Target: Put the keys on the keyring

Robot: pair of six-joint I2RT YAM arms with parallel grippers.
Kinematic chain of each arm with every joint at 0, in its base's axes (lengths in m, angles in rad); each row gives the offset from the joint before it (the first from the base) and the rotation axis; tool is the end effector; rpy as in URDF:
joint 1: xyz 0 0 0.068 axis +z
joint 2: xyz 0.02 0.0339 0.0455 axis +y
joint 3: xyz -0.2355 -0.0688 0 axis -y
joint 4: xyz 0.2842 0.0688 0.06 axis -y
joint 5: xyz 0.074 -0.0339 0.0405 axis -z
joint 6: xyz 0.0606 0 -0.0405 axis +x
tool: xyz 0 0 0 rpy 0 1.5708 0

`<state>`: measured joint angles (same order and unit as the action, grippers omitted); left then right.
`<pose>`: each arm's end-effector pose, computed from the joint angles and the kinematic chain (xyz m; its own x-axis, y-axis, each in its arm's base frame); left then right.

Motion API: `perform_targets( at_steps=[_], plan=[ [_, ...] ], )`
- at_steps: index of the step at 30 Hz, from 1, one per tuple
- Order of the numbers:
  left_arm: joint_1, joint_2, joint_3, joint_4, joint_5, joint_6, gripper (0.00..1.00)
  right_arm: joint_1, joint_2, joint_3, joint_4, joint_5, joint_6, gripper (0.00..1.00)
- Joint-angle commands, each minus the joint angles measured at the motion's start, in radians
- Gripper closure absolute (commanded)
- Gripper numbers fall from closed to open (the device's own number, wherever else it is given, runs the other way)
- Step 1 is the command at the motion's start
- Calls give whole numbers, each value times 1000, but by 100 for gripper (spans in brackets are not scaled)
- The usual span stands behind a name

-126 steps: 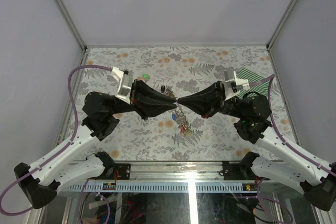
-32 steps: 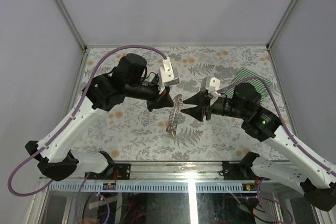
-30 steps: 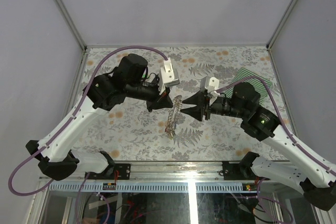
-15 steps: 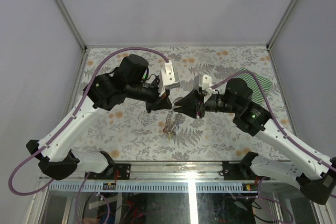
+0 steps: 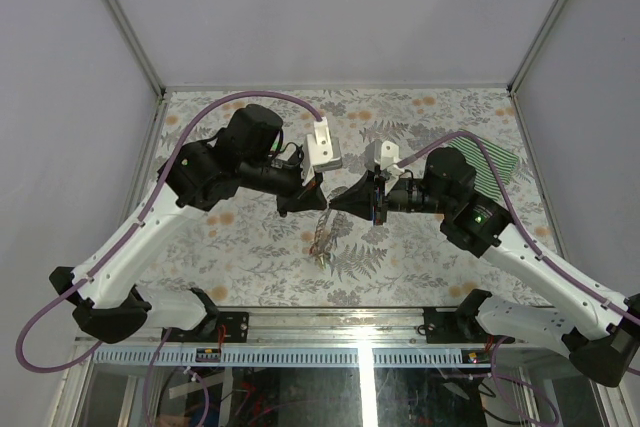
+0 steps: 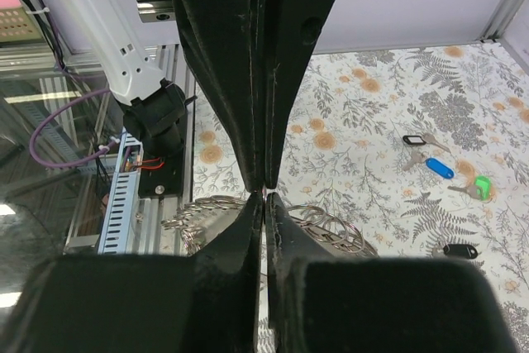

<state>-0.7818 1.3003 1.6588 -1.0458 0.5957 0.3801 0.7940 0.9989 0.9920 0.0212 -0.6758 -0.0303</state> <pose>0.1876 -0.2342 0.4176 -0.0875 0.5197 -0.8499 0.9944 0.0959 -0.0438 0.1822 0.2394 0.3713 0.0402 0.0071 -0.9992 -0.9941 0.1011 -0.0392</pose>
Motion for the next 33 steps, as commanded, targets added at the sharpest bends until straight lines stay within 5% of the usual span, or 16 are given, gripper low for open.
perform_targets(
  at_steps=[1, 6, 12, 15, 23, 33],
  plan=[
    [-8, -15, 48, 49, 35, 14, 100, 7, 4, 42, 60, -39, 1, 100],
    [-8, -53, 16, 117, 60, -8, 100, 7, -9, 43, 66, -54, 14, 100],
    [-7, -150, -87, 275, 87, -71, 77, 6, -81, -29, 255, -26, 147, 100],
    [-7, -242, -204, 463, 78, -158, 74, 7, -114, -75, 399, -5, 252, 100],
    [-7, -537, -667, 1274, 7, -551, 72, 6, -177, -167, 676, 57, 414, 100],
    [-7, -501, -789, 1631, 31, -715, 70, 7, -169, -207, 919, 85, 554, 100]
  ],
)
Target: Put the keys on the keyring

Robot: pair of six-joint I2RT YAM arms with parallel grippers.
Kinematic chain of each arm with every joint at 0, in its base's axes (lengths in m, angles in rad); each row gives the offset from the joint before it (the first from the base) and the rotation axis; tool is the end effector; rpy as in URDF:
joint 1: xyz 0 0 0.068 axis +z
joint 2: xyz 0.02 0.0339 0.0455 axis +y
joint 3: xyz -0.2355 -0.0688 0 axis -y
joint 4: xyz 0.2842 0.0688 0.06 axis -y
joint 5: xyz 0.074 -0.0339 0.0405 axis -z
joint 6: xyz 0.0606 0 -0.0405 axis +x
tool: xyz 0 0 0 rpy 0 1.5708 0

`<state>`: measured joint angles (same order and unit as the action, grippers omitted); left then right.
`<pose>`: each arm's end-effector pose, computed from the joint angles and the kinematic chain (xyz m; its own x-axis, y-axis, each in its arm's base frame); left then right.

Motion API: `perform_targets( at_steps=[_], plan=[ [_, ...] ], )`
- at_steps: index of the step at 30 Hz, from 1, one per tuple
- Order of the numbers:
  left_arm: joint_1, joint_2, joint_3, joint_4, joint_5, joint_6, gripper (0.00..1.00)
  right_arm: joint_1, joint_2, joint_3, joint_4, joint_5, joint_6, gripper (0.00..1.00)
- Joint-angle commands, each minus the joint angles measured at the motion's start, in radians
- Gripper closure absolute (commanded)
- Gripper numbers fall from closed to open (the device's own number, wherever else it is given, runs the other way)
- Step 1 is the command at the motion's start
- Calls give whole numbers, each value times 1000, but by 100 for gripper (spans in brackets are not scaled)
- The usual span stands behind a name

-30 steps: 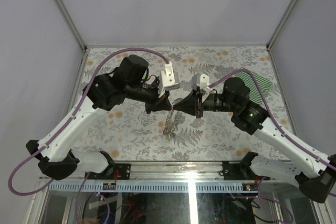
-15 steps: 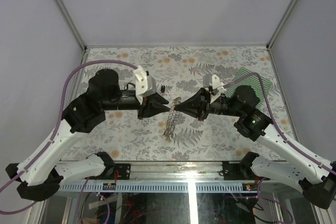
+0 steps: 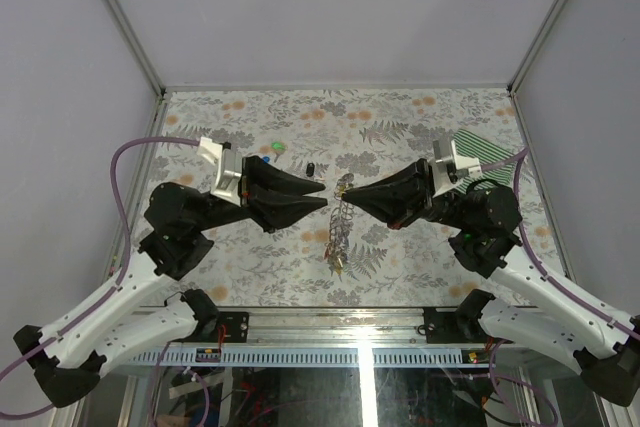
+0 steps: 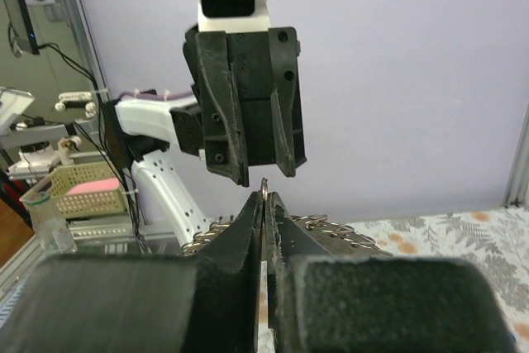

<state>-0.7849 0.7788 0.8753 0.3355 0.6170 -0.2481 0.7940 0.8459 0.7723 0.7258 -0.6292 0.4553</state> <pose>0.1461 -0.1955 0.4177 0.0543 -0.3373 -0.9398 0.9919 0.1267 0.0118 0.1494 0.2029 0.4034 -0.0156 0.4913 -0.8709 -0.9994 0.0191 0.0287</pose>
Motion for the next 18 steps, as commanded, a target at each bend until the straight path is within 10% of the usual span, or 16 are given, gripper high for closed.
perform_targets(
  at_steps=[1, 18],
  plan=[
    [-4, 29, -2, 258, 16, -89, 71, 7, -15, 14, 222, 37, 73, 100],
    [-11, 108, 3, 361, 81, -148, 70, 7, -15, 33, 230, 45, 67, 100]
  ],
)
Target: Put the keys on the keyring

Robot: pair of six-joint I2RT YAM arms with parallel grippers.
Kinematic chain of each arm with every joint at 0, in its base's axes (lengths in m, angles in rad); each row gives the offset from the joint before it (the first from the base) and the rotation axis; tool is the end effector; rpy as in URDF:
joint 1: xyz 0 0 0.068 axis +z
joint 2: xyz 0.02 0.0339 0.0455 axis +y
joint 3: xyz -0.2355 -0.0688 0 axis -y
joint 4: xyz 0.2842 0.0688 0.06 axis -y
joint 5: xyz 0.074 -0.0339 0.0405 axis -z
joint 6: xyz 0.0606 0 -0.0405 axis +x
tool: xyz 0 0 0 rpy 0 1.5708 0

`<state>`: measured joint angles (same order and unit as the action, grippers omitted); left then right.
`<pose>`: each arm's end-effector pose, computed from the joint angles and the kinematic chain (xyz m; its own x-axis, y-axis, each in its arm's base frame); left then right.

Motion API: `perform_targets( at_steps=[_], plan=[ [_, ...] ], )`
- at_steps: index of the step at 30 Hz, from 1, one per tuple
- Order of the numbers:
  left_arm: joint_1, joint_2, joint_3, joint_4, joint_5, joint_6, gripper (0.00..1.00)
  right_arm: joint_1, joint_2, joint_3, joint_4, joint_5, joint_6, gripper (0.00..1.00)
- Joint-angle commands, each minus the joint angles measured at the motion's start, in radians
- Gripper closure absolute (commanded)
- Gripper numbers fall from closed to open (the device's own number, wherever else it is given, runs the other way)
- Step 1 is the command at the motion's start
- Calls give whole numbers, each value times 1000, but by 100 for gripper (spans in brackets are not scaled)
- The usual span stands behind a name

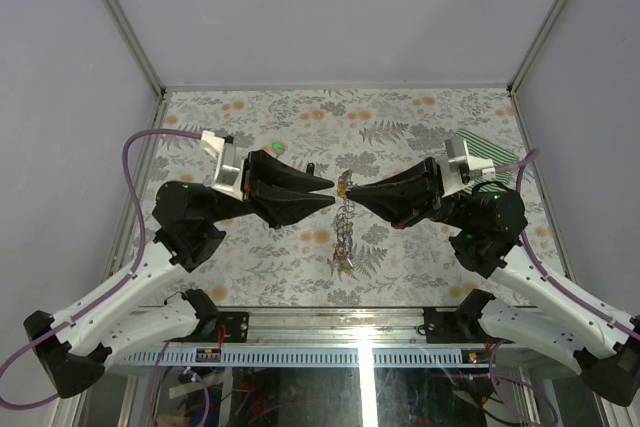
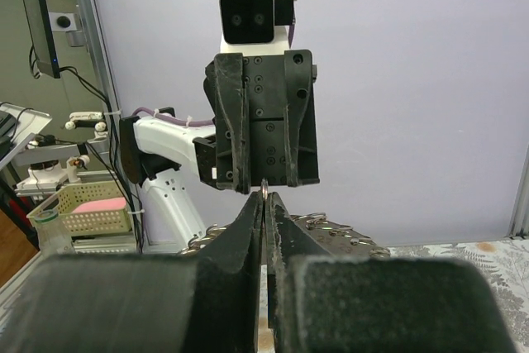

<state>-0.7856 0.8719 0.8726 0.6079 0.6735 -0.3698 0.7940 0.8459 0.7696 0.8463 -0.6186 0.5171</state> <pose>0.1516 -0.2051 0.4234 0.0463 -0.4459 -0.8939 0.9989 0.0316 0.0360 0.1434 0.1961 0.4138 -0.0073 0.5671 -0.8236 -1.0000 -0.0071 0.0040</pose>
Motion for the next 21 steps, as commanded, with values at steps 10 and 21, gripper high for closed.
perform_targets(
  at_steps=[10, 21],
  plan=[
    [-22, 46, 11, 107, 28, -35, 74, 8, -19, 34, 105, 37, -2, 100],
    [-30, 64, 24, 97, 29, -32, 84, 7, -19, 31, 95, 34, -12, 100]
  ],
)
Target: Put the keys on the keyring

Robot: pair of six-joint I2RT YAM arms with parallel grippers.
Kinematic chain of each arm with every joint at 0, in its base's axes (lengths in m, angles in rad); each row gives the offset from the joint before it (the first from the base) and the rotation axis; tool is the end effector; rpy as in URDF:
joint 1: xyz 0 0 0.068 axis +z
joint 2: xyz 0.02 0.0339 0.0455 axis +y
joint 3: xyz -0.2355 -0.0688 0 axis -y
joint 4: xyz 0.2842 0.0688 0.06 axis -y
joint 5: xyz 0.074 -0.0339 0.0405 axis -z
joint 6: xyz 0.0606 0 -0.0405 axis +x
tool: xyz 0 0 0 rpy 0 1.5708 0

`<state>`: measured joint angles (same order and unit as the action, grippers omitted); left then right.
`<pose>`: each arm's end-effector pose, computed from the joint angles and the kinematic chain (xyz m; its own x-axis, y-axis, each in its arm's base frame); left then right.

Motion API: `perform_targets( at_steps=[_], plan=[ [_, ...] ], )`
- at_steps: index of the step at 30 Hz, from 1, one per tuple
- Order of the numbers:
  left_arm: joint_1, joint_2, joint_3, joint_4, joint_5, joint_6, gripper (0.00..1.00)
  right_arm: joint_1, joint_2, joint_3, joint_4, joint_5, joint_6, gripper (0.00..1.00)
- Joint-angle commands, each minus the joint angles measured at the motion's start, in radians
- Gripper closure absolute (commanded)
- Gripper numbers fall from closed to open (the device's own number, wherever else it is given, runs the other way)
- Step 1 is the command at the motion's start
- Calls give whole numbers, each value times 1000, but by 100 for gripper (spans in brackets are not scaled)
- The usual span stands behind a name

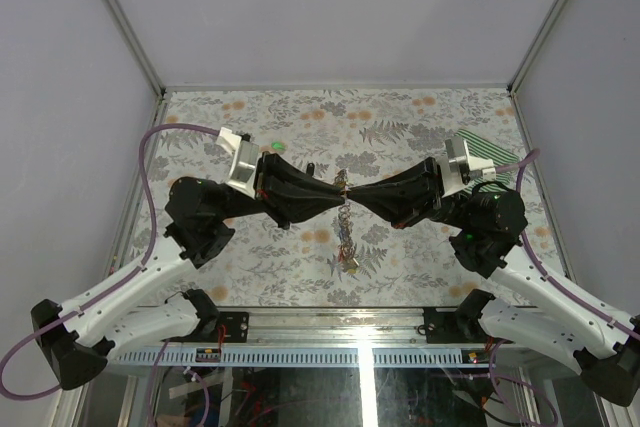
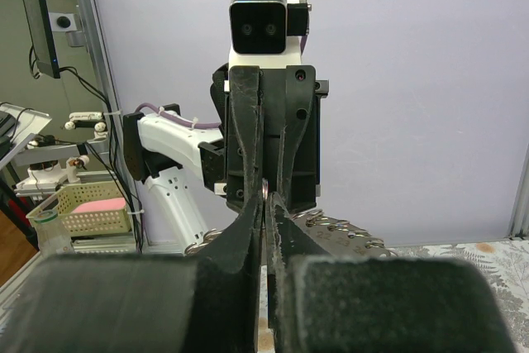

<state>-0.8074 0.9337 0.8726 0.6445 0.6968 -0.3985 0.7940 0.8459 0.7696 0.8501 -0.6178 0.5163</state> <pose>0.1570 -0.2204 0.4117 -0.0077 -0.4224 -0.9064 0.9997 -0.0224 0.0020 0.1432 0.1958 0.4142 -0.0043 0.5697 -0.8219 -1.0000 -0.0061 0.0011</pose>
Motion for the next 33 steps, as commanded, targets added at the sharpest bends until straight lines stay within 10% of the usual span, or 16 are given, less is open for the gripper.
perform_targets(
  at_steps=[1, 16, 24, 33],
  plan=[
    [-10, 3, 27, 60, 6, -3, 86, 7, -18, 30, 89, 33, -13, 100],
    [-11, 0, 86, -74, 9, 23, 100, 6, -54, 18, -12, 42, -98, 100],
    [-11, 24, 299, -652, 12, 269, 100, 6, -157, 84, -365, 55, -305, 72],
    [-11, 173, 579, -1231, 12, 511, 100, 6, -181, 157, -723, 73, -482, 67]
  ],
)
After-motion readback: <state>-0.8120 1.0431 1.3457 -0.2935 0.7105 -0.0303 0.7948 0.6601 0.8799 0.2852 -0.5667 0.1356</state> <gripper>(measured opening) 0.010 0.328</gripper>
